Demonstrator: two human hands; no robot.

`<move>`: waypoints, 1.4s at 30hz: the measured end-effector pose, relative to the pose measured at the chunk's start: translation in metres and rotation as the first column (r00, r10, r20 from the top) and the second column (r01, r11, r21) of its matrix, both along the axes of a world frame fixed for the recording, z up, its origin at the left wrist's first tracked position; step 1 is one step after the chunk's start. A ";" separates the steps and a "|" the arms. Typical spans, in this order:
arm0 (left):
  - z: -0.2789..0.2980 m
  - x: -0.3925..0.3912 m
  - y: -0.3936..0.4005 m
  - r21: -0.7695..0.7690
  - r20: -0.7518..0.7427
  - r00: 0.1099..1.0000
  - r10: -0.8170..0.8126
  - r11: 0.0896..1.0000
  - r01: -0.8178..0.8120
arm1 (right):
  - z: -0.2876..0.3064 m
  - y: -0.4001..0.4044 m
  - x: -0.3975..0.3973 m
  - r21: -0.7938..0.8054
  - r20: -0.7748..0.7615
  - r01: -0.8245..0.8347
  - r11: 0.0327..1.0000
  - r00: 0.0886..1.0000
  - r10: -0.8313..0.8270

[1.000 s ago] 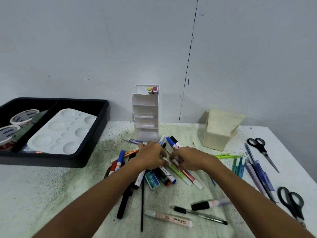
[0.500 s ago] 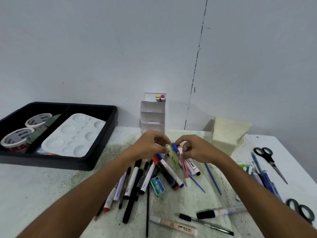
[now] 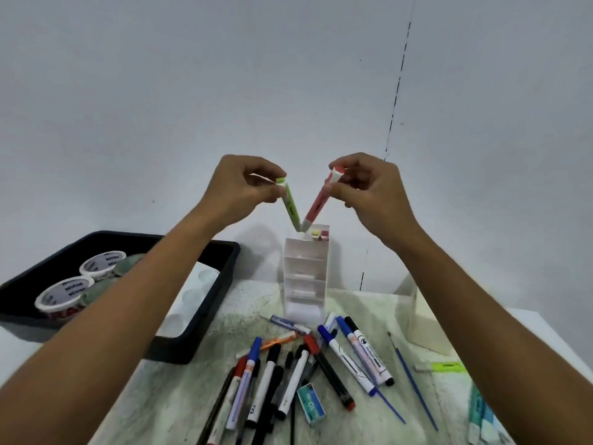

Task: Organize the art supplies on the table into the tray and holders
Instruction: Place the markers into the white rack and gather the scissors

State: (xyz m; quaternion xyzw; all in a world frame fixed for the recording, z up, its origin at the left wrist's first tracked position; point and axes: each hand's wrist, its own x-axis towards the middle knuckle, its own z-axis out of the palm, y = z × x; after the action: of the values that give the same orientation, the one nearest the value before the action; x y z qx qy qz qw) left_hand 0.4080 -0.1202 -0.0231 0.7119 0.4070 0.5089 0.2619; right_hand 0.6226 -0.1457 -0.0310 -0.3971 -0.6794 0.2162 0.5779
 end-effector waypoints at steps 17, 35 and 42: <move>-0.079 0.021 0.036 0.073 -0.250 0.968 -0.032 0.996 0.052 | -0.050 0.038 -0.023 -0.136 0.605 0.190 0.972 0.793 -0.070; -0.096 0.025 0.033 0.103 -0.166 0.984 -0.061 0.992 0.079 | -0.068 0.038 -0.013 -0.135 0.595 0.191 0.972 0.801 -0.075; -0.099 0.029 0.035 0.115 -0.160 0.986 -0.041 0.992 0.060 | -0.073 0.033 -0.012 -0.082 0.573 0.169 0.982 0.814 -0.092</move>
State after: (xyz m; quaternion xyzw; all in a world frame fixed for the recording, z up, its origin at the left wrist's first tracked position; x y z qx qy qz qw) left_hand 0.4366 -0.0852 -0.1225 0.7744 0.3770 0.4676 0.1989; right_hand 0.6106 -0.1126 -0.1044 -0.5254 -0.7759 0.0917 0.3368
